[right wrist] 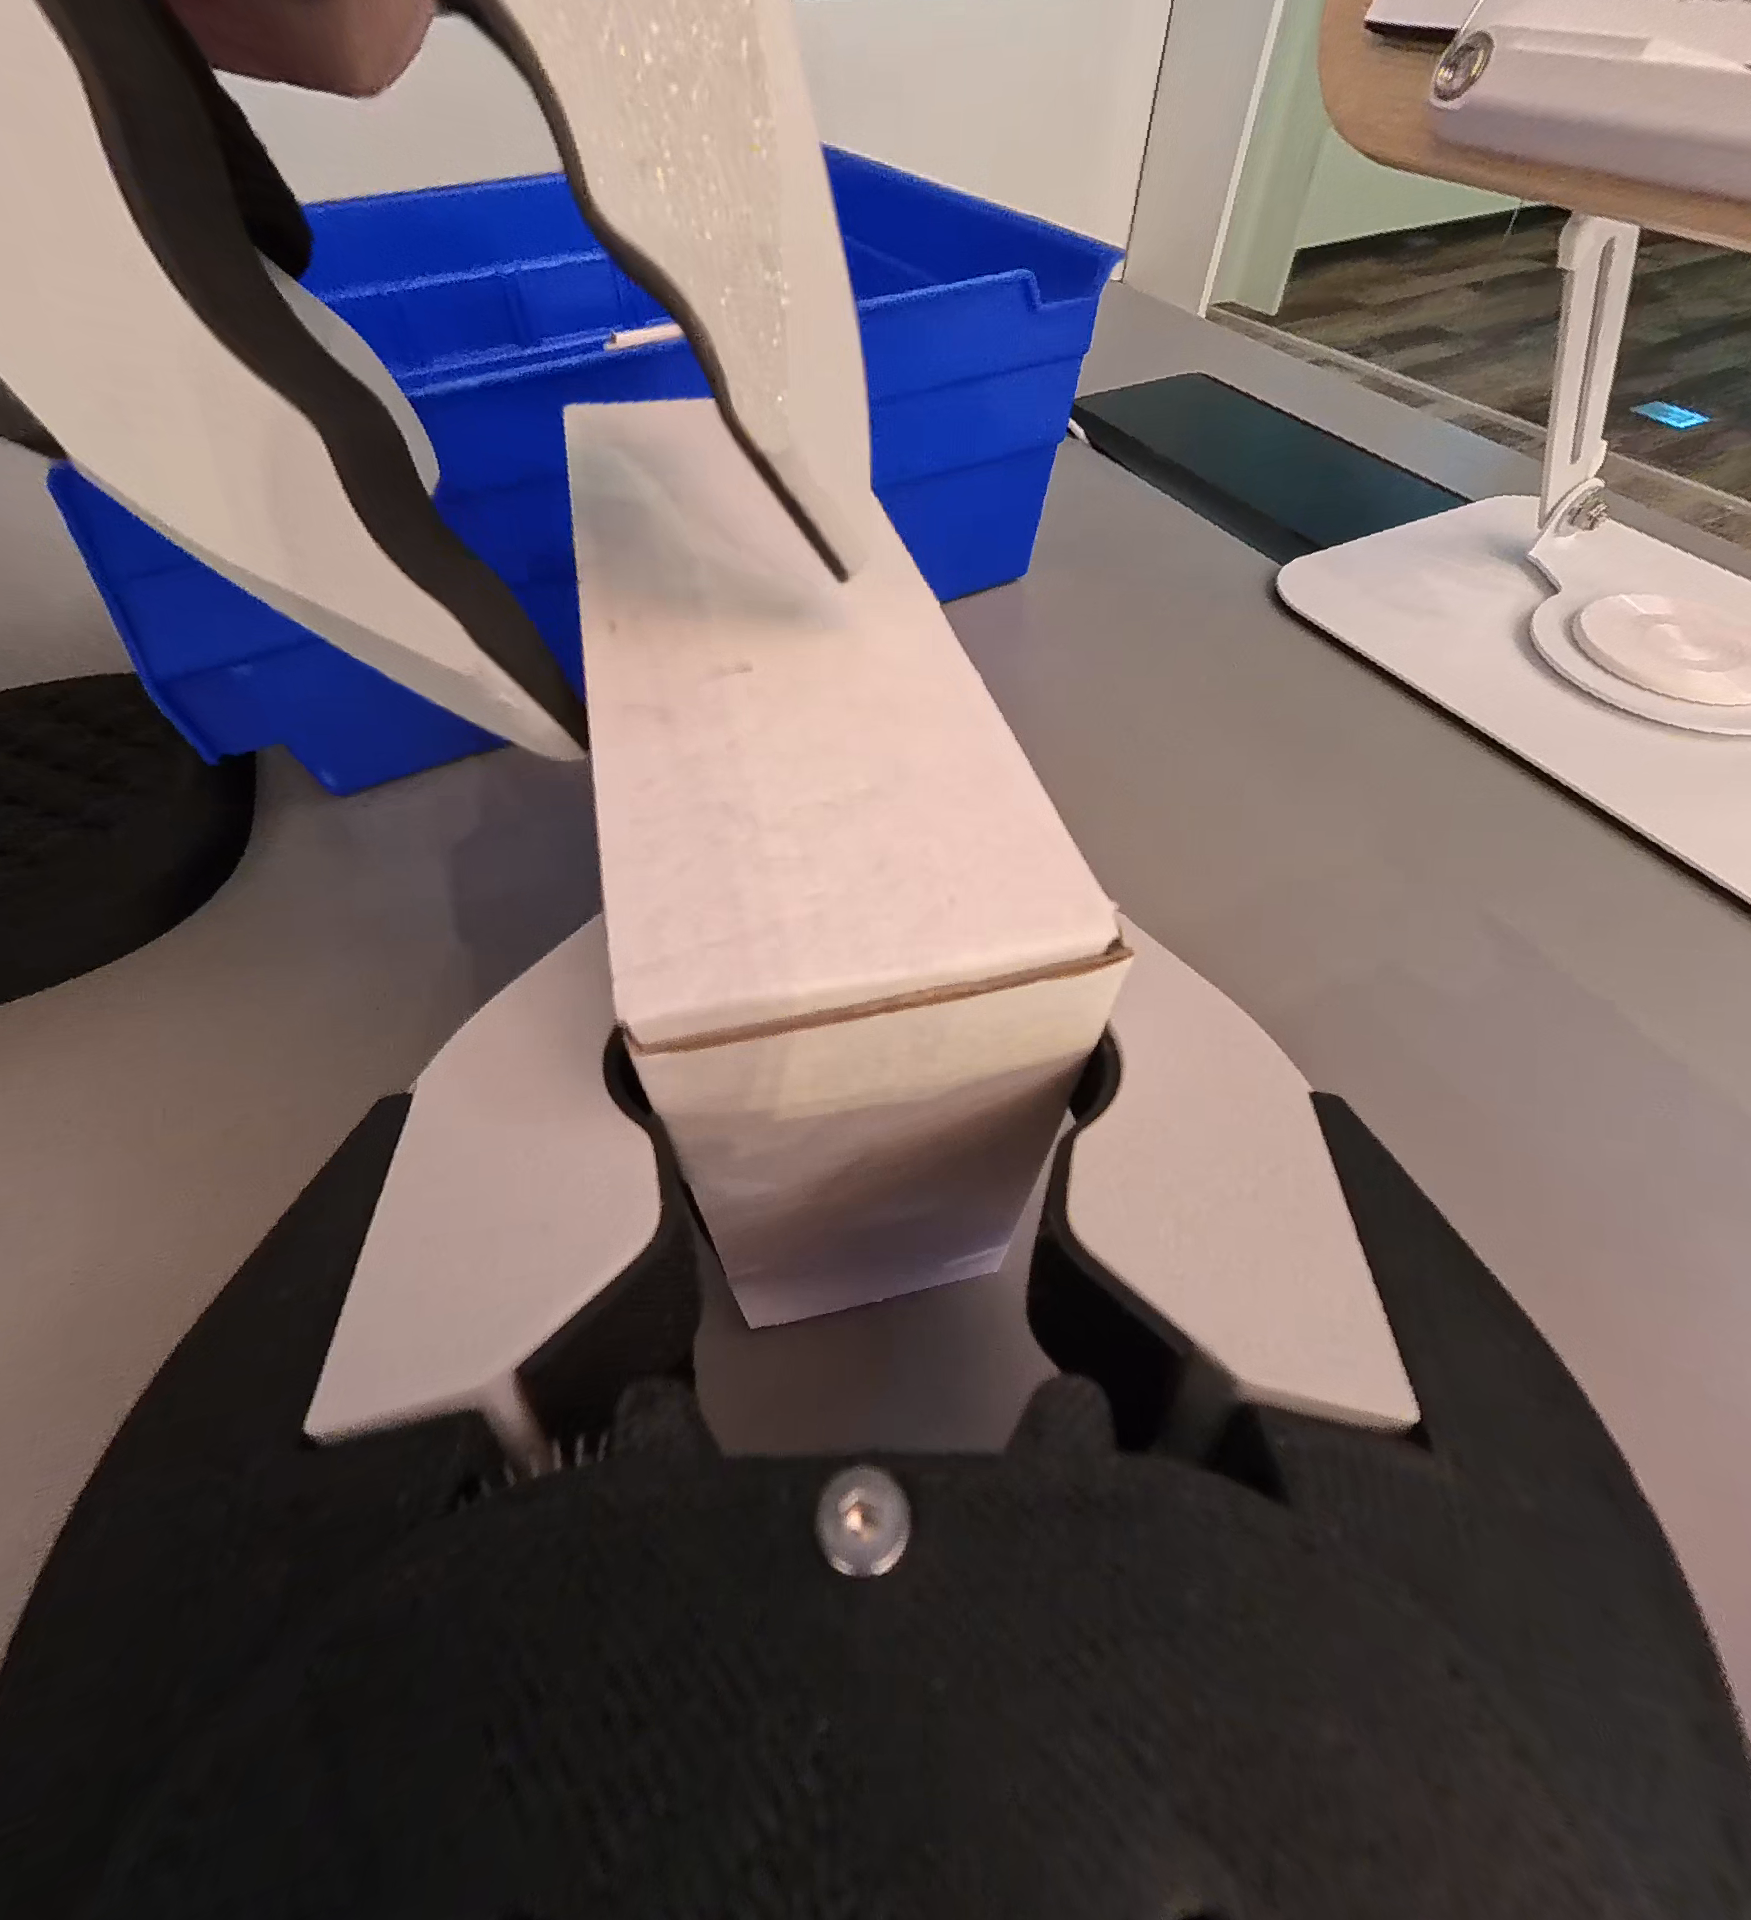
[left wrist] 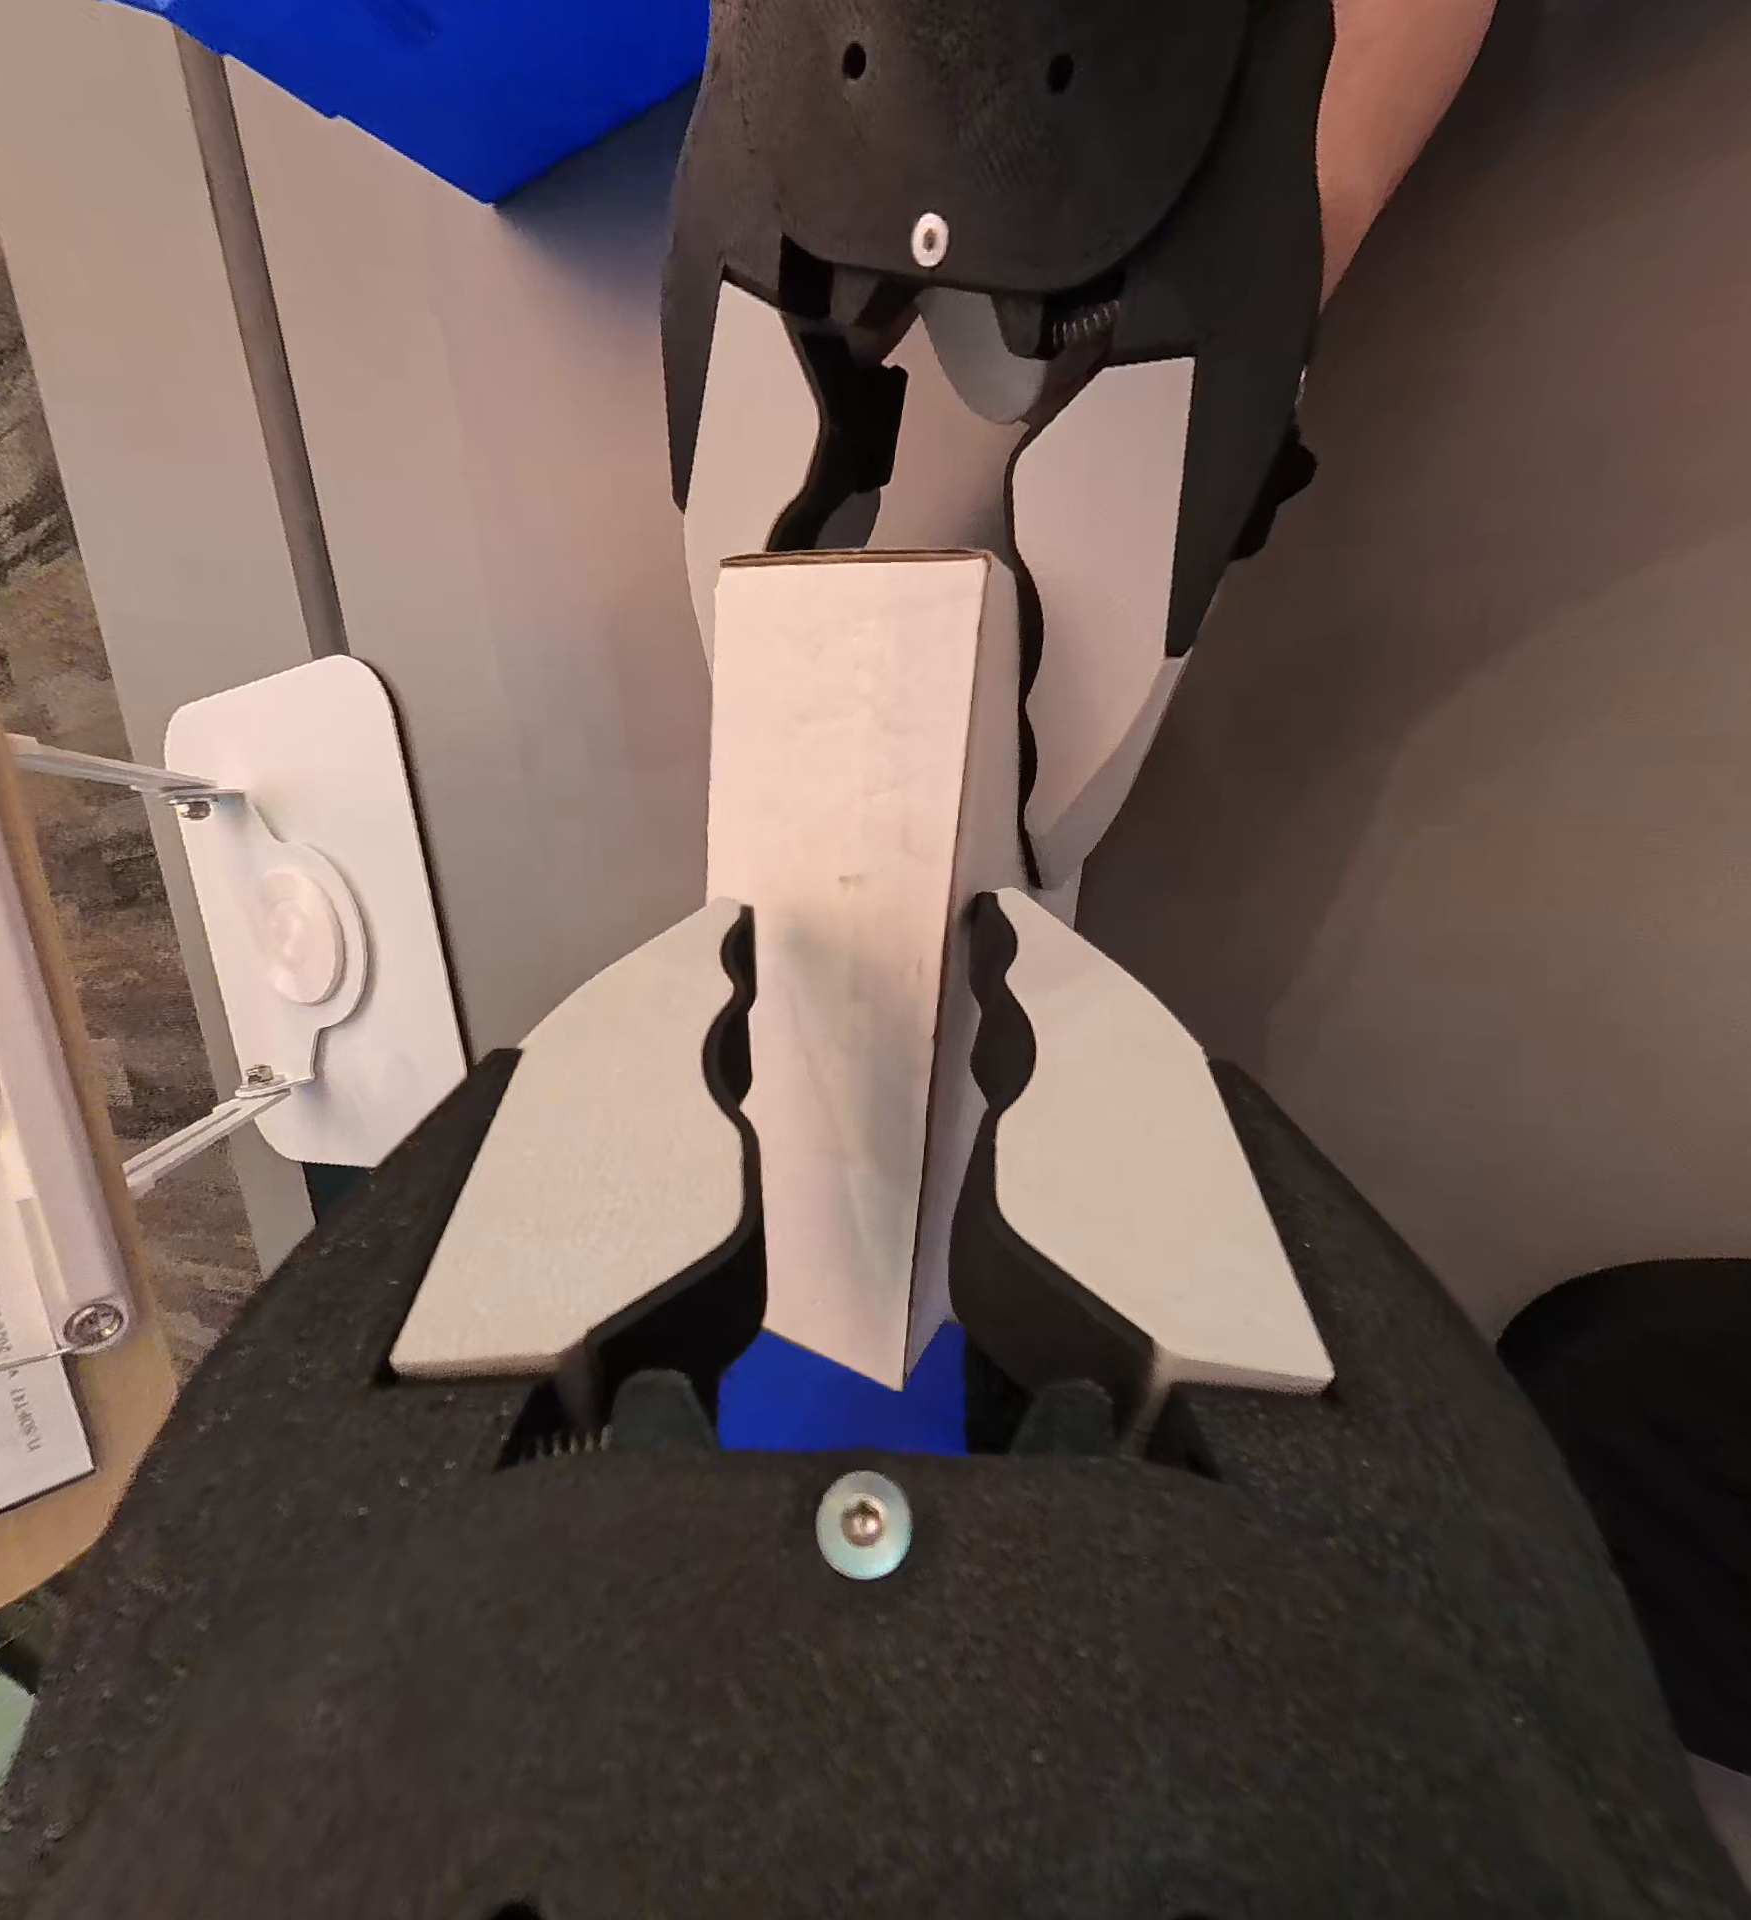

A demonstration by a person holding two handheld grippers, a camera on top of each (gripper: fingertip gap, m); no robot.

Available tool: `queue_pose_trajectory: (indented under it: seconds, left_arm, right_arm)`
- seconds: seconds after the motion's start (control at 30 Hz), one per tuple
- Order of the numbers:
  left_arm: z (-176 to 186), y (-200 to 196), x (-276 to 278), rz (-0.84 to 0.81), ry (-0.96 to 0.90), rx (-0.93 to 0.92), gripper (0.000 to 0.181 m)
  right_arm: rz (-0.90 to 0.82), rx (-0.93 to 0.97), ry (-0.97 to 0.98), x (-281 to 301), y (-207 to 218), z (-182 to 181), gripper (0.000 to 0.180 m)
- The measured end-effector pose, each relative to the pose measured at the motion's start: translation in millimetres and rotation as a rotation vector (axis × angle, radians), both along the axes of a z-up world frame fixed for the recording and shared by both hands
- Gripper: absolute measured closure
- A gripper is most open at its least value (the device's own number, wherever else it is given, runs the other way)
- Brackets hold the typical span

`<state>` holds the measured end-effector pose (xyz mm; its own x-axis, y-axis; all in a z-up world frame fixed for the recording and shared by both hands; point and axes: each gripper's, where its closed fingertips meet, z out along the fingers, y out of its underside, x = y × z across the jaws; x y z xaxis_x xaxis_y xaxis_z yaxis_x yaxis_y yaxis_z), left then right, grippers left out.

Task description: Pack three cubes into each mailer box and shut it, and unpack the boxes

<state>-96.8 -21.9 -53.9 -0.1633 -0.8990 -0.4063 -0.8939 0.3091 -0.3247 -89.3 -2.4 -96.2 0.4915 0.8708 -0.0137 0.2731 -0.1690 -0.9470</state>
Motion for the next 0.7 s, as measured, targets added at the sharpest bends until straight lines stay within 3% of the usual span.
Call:
queue_pose_trajectory:
  seconds: [0.03, 0.47, 0.7]
  left_arm:
    - [1.5, 0.3, -0.5, 0.005, -0.006, 0.003, 0.141]
    - [9.7, 0.1, -2.8, 0.03, 0.011, 0.103, 0.148]
    - [5.8, -3.3, -3.5, 0.016, 0.005, 0.203, 0.163]
  right_arm:
    - [-0.001, -0.001, 0.0, 0.0, 0.0, -0.1, 0.1]
    - [-0.018, 0.01, -0.019, -0.1, 0.3, -0.8, 0.101]
    - [-0.044, 0.001, -0.032, 1.2, 1.9, -1.6, 0.101]
